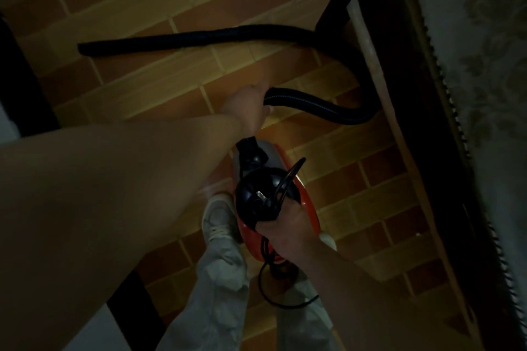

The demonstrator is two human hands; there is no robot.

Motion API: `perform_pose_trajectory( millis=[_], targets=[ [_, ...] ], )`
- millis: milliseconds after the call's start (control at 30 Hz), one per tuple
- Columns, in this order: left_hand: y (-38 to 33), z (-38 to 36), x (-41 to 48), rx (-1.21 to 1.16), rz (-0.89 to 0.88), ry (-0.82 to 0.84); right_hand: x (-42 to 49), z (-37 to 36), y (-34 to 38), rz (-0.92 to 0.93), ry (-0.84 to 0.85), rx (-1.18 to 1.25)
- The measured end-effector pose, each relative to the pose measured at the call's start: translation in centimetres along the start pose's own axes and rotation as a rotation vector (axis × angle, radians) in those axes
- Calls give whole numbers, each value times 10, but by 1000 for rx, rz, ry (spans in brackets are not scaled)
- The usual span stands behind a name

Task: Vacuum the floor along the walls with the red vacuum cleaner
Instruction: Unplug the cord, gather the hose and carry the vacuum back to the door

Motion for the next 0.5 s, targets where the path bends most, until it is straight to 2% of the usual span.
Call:
perform_pose_trajectory(
  millis=[167,333,500],
  targets=[
    [17,12,-18,6,55,-72,-6,-1,-7,47,30,-89],
    [42,33,-52,-36,213,-153,-17,0,-6,47,46,-148],
    [57,47,-76,-94,385,-250,-13,11,-3,132,55,-283]
  ],
)
Point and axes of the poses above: each hand's wrist, its own x-axis towards the middle knuckle, its own z-axis out of the back of the hand, y = z × x, the point moved 3 cm from there along x, towards the middle knuckle, and after that the axes turned 11 degrees about -y, right-handed, at the moved point
